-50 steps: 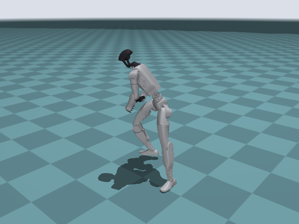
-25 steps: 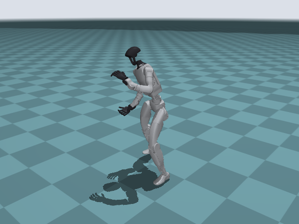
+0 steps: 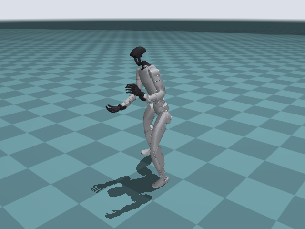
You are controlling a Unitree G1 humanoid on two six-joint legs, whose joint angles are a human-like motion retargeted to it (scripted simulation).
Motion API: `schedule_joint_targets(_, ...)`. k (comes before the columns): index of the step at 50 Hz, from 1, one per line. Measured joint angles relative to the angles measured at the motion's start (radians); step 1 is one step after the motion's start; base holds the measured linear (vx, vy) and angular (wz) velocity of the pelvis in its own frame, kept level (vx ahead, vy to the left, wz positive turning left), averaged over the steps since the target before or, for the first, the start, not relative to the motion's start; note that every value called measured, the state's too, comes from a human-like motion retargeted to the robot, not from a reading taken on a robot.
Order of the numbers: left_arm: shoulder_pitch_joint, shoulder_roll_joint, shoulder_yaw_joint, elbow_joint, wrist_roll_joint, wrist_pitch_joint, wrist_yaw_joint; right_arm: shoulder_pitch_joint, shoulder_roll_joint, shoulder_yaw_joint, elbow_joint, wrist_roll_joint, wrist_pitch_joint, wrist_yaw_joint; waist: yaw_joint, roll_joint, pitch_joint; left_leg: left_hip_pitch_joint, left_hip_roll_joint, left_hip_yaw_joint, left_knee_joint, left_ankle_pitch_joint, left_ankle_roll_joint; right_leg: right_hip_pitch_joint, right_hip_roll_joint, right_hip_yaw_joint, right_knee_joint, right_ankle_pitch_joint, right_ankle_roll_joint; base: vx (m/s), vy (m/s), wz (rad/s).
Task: Kungfu
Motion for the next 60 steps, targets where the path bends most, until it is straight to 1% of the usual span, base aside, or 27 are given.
schedule_joint_targets(3, 0.094, -0.098, 0.072, 0.185, -0.078, 0.039, -0.038, -0.034, -0.111, 0.038, -0.278, 0.022, -0.016, -0.008, -0.048, -0.041, -0.028, 0.083, -0.024, 0.057, -0.135, 0.058, 0.0, -0.057, -0.064, -0.028, 0.075, -0.039, -0.011, -0.27, -0.23, -0.45)
schedule_joint_targets(5, 0.157, -0.149, 0.139, 0.33, -0.153, 0.092, -0.092, -0.071, -0.214, 0.046, -0.481, 0.042, -0.042, -0.033, -0.094, -0.08, -0.033, 0.14, -0.062, 0.111, -0.214, 0.105, 0.0, -0.093, -0.122, -0.029, 0.121, -0.057, 0.033, -0.41, -0.19, -0.23)
schedule_joint_targets(7, 0.189, -0.198, 0.222, 0.516, -0.268, 0.175, -0.159, -0.105, -0.326, 0.02, -0.706, 0.038, -0.103, -0.098, -0.138, -0.133, -0.032, 0.215, -0.086, 0.16, -0.299, 0.185, 0.0, -0.14, -0.152, 0.035, 0.184, -0.072, 0.103, -0.56, -0.44, -0.35)
schedule_joint_targets(9, 0.2, -0.201, 0.269, 0.718, -0.52, 0.236, -0.299, -0.138, -0.453, -0.055, -0.945, 0.007, -0.155, -0.177, -0.191, -0.169, -0.046, 0.249, -0.073, 0.163, -0.368, 0.27, 0.0, -0.2, -0.142, 0.079, 0.286, -0.15, 0.15, -0.39, -0.89, -0.01)
schedule_joint_targets(10, 0.198, -0.185, 0.285, 0.828, -0.713, 0.268, -0.42, -0.145, -0.522, -0.115, -1.079, -0.016, -0.165, -0.219, -0.225, -0.176, -0.054, 0.239, -0.054, 0.139, -0.382, 0.305, 0.0, -0.222, -0.129, 0.071, 0.334, -0.182, 0.178, -0.19, -1.19, 0.46)
schedule_joint_targets(13, 0.121, -0.191, 0.357, 1.028, -1.323, 0.47, -0.798, -0.112, -0.723, -0.423, -1.418, -0.112, -0.198, -0.259, -0.282, -0.171, -0.11, 0.164, -0.001, 0.058, -0.401, 0.352, 0.0, -0.269, -0.113, -0.04, 0.456, -0.301, 0.178, -0.1, -1.14, 0.4)
schedule_joint_targets(15, 0.062, -0.208, 0.411, 1.093, -1.657, 0.542, -0.872, -0.04, -0.841, -0.676, -1.549, -0.246, -0.292, -0.339, -0.3, -0.197, -0.14, 0.159, 0.033, 0.058, -0.441, 0.379, 0.0, -0.32, -0.125, -0.059, 0.555, -0.376, 0.166, -0.15, -0.91, -0.05)
schedule_joint_targets(17, 0.029, -0.191, 0.394, 1.131, -1.84, 0.546, -0.814, 0.086, -0.911, -0.884, -1.61, -0.509, -0.346, -0.635, -0.312, -0.225, -0.121, 0.2, 0.058, 0.052, -0.489, 0.394, 0.0, -0.348, -0.109, -0.049, 0.623, -0.431, 0.135, -0.35, -0.75, -0.32)
schedule_joint_targets(18, 0.023, -0.182, 0.371, 1.14, -1.845, 0.53, -0.779, 0.157, -0.927, -0.961, -1.624, -0.64, -0.347, -0.82, -0.32, -0.235, -0.106, 0.225, 0.064, 0.048, -0.51, 0.392, 0.0, -0.354, -0.103, -0.042, 0.644, -0.449, 0.122, -0.4, -0.52, -0.42)
schedule_joint_targets(20, 0.026, -0.164, 0.332, 1.154, -1.74, 0.507, -0.74, 0.291, -0.937, -1.008, -1.633, -0.861, -0.365, -1.093, -0.345, -0.247, -0.089, 0.275, 0.068, 0.031, -0.547, 0.371, 0.0, -0.363, -0.089, -0.028, 0.673, -0.482, 0.106, -0.33, -0.43, -0.48)
schedule_joint_targets(21, 0.035, -0.155, 0.31, 1.164, -1.674, 0.513, -0.733, 0.347, -0.94, -0.975, -1.635, -0.878, -0.384, -1.113, -0.359, -0.246, -0.089, 0.3, 0.07, 0.022, -0.561, 0.362, 0.0, -0.366, -0.079, -0.022, 0.682, -0.496, 0.097, -0.17, -0.41, -0.52)
schedule_joint_targets(22, 0.042, -0.147, 0.291, 1.175, -1.614, 0.519, -0.731, 0.395, -0.942, -0.942, -1.637, -0.869, -0.403, -1.105, -0.373, -0.244, -0.09, 0.323, 0.073, 0.024, -0.575, 0.353, 0.0, -0.372, -0.072, -0.014, 0.689, -0.508, 0.089, -0.06, -0.28, -0.55)
schedule_joint_targets(25, 0.044, -0.137, 0.273, 1.203, -1.502, 0.547, -0.754, 0.464, -0.943, -0.867, -1.658, -0.644, -0.465, -0.875, -0.4, -0.237, -0.102, 0.377, 0.056, 0.082, -0.611, 0.329, 0.0, -0.412, -0.079, 0.03, 0.696, -0.504, 0.075, -0.09, 0.01, -0.54)
schedule_joint_targets(27, 0.038, -0.134, 0.249, 1.208, -1.487, 0.557, -0.759, 0.468, -0.94, -0.856, -1.665, -0.532, -0.53, -0.784, -0.409, -0.233, -0.1, 0.388, 0.011, 0.053, -0.596, 0.305, 0.0, -0.423, -0.092, 0.055, 0.677, -0.485, 0.08, -0.1, 0.13, -0.42)
schedule_joint_targets(30, 0.039, -0.127, 0.174, 1.212, -1.455, 0.554, -0.752, 0.468, -0.937, -0.848, -1.645, -0.546, -0.596, -0.842, -0.402, -0.231, -0.095, 0.416, -0.048, 0.032, -0.569, 0.207, 0.0, -0.439, -0.109, 0.097, 0.642, -0.446, 0.079, -0.05, 0.19, -0.69)
schedule_joint_targets(33, 0.068, -0.118, 0.107, 1.212, -1.316, 0.548, -0.746, 0.459, -0.927, -0.81, -1.618, -0.66, -0.574, -0.909, -0.358, -0.232, -0.083, 0.497, -0.12, -0.069, -0.522, 0.09, 0.0, -0.46, -0.091, 0.172, 0.607, -0.44, 0.081, 0.06, 0.14, -1.6)
schedule_joint_targets(37, 0.128, -0.109, 0.041, 1.236, -1.049, 0.498, -0.709, 0.413, -0.92, -0.683, -1.551, -0.622, -0.562, -0.844, -0.327, -0.209, -0.073, 0.596, -0.136, -0.094, -0.51, -0.014, 0.0, -0.524, -0.057, 0.229, 0.579, -0.432, 0.052, 0.01, 0.05, -2.02)
schedule_joint_targets(38, 0.145, -0.1, 0.023, 1.253, -0.982, 0.485, -0.698, 0.397, -0.92, -0.639, -1.526, -0.594, -0.565, -0.826, -0.336, -0.197, -0.072, 0.604, -0.141, -0.079, -0.509, -0.009, 0.0, -0.545, -0.06, 0.231, 0.568, -0.41, 0.044, -0.07, 0.17, -1.74)
schedule_joint_targets(42, 0.201, -0.045, -0.078, 1.352, -0.739, 0.463, -0.657, 0.322, -0.912, -0.464, -1.429, -0.526, -0.567, -0.751, -0.462, -0.148, -0.062, 0.57, -0.144, 0.017, -0.485, -0.022, 0.0, -0.623, -0.098, 0.215, 0.488, -0.205, 0.021, -0.16, 0.16, -1.2)
schedule_joint_targets(45, 0.208, 0.021, -0.23, 1.445, -0.594, 0.492, -0.658, 0.282, -0.929, -0.367, -1.348, -0.598, -0.571, -0.727, -0.529, -0.115, -0.038, 0.586, -0.156, 0.052, -0.491, -0.015, 0.0, -0.641, -0.15, 0.135, 0.435, -0.091, -0.003, -0.18, 0.09, -1.34)
schedule_joint_targets(48, 0.216, 0.058, -0.323, 1.503, -0.419, 0.506, -0.641, 0.28, -0.963, -0.306, -1.282, -0.702, -0.568, -0.72, -0.563, -0.109, -0.051, 0.631, -0.163, 0.14, -0.546, 0.041, 0.0, -0.687, -0.211, 0.018, 0.469, -0.09, -0.096, -0.16, -0.3, -1.47)
schedule_joint_targets(50, 0.23, 0.072, -0.358, 1.521, -0.303, 0.499, -0.606, 0.284, -0.994, -0.274, -1.25, -0.772, -0.572, -0.7, -0.597, -0.097, -0.072, 0.651, -0.163, 0.2, -0.579, 0.1, 0.0, -0.704, -0.268, -0.08, 0.528, -0.147, -0.159, -0.04, -0.43, -1.02)
schedule_joint_targets(52, 0.262, 0.066, -0.335, 1.551, -0.098, 0.492, -0.528, 0.287, -1.018, -0.22, -1.207, -0.883, -0.591, -0.666, -0.638, -0.065, -0.09, 0.686, -0.129, 0.262, -0.604, 0.215, 0.0, -0.658, -0.285, -0.195, 0.562, -0.194, -0.182, 0.03, -0.66, -0.9)
schedule_joint_targets(54, 0.278, 0.068, -0.305, 1.582, 0.006, 0.515, -0.471, 0.292, -1.027, -0.186, -1.184, -0.956, -0.604, -0.637, -0.656, -0.077, -0.123, 0.722, -0.126, 0.33, -0.605, 0.394, 0.0, -0.699, -0.262, -0.171, 0.596, -0.235, -0.223, 0.15, -0.66, -1.44)
schedule_joint_targets(56, 0.285, 0.072, -0.288, 1.629, 0.047, 0.535, -0.398, 0.288, -1.029, -0.131, -1.151, -1.049, -0.629, -0.635, -0.634, -0.115, -0.168, 0.776, -0.11, 0.393, -0.592, 0.611, 0.0, -0.716, -0.19, -0.138, 0.607, -0.278, -0.268, 0.26, -1.12, -2.43)
schedule_joint_targets(58, 0.258, 0.088, -0.338, 1.691, -0.014, 0.518, -0.353, 0.267, -1.04, -0.048, -1.094, -1.15, -0.651, -0.662, -0.594, -0.168, -0.202, 0.831, -0.055, 0.393, -0.519, 0.804, 0.0, -0.684, -0.055, -0.08, 0.609, -0.363, -0.295, 0.45, -1.48, -3.15)
schedule_joint_targets(60, 0.192, 0.106, -0.41, 1.75, -0.084, 0.507, -0.293, 0.208, -1.061, 0.068, -1.011, -1.232, -0.684, -0.699, -0.512, -0.209, -0.176, 0.805, -0.031, 0.197, -0.212, 0.845, 0.0, -0.612, 0.162, 0.024, 0.614, -0.454, -0.307, 0.51, -0.89, -4.07)
